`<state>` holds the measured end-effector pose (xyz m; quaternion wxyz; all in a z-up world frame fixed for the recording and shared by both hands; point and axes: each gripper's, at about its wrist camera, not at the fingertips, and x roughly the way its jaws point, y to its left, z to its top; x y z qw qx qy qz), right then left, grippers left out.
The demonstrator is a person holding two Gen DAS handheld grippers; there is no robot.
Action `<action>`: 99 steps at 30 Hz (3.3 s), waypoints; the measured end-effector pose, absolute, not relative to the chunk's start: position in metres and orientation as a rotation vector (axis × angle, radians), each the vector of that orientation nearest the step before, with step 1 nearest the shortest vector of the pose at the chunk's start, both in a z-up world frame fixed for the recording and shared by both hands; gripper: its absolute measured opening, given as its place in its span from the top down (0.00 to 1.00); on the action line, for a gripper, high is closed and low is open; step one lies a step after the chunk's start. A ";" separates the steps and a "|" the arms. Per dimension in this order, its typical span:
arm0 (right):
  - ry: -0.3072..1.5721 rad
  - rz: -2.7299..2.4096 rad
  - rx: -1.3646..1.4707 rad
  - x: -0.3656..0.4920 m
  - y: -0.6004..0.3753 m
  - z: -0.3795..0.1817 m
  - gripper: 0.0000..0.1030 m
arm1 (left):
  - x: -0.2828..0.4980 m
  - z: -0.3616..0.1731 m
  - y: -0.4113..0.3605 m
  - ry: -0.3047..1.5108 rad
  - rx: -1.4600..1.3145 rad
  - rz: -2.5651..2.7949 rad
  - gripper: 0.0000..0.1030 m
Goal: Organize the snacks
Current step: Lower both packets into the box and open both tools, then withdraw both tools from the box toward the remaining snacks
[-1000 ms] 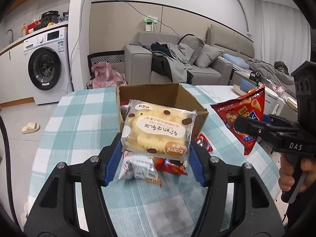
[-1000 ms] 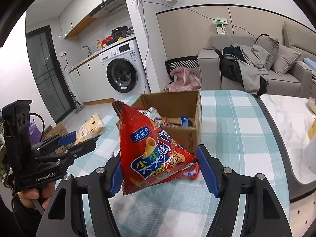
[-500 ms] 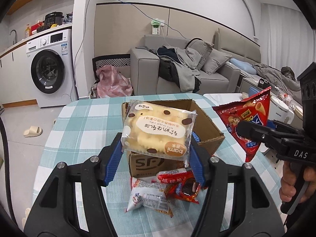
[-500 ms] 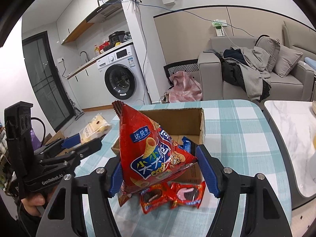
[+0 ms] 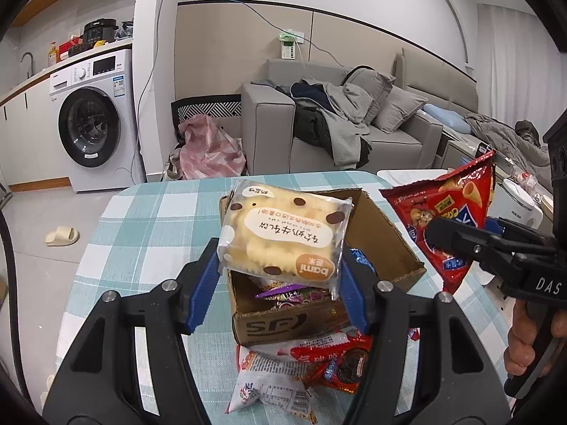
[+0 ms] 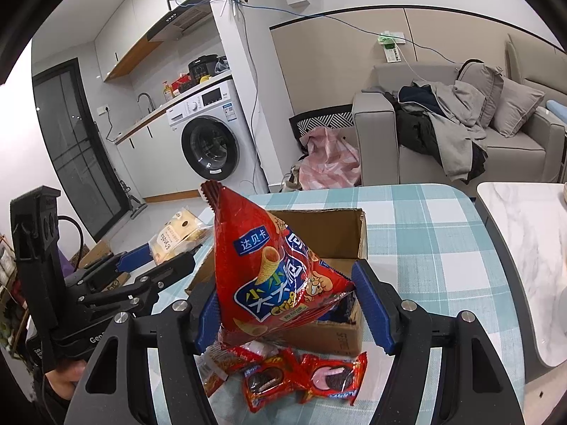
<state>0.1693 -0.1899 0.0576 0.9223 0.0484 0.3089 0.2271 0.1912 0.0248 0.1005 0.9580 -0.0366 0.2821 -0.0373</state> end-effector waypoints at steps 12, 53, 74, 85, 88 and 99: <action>0.671 0.460 0.103 0.203 -0.185 0.035 0.33 | 0.240 0.082 0.021 0.595 -0.037 -0.032 0.42; 0.692 0.383 0.034 0.248 -0.160 0.004 0.29 | 0.300 0.028 0.029 0.666 -0.051 -0.043 0.41; 0.652 0.373 0.057 0.191 -0.212 0.027 0.00 | 0.224 0.061 0.031 0.634 -0.069 -0.051 0.01; 0.692 0.384 -0.029 0.160 -0.204 0.005 0.00 | 0.170 0.052 0.052 0.648 -0.077 0.010 0.01; 0.704 0.378 -0.038 0.156 -0.202 -0.001 0.00 | 0.162 0.047 0.055 0.659 -0.075 0.020 0.01; 0.739 0.342 -0.095 0.148 -0.197 -0.020 0.00 | 0.148 0.022 0.058 0.714 -0.061 0.034 0.01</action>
